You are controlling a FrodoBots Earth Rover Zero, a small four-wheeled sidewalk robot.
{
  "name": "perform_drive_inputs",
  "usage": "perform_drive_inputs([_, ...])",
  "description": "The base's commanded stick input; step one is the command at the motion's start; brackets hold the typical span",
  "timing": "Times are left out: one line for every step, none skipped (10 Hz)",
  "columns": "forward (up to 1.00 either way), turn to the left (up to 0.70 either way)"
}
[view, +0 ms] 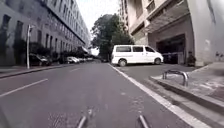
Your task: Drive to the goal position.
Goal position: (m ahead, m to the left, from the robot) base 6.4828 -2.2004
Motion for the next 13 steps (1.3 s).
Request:
perform_drive_inputs([0.7, 0.0])
perform_drive_inputs([0.7, 0.0])
perform_drive_inputs([0.7, 0.0])
perform_drive_inputs([0.7, 0.0])
perform_drive_inputs([0.7, 0.0])
perform_drive_inputs([0.7, 0.0])
perform_drive_inputs([0.7, 0.0])
perform_drive_inputs([0.7, 0.0])
perform_drive_inputs([0.7, 0.0])
perform_drive_inputs([0.7, 0.0])
perform_drive_inputs([0.7, 0.0])
perform_drive_inputs([0.7, 0.02])
perform_drive_inputs([0.7, 0.14])
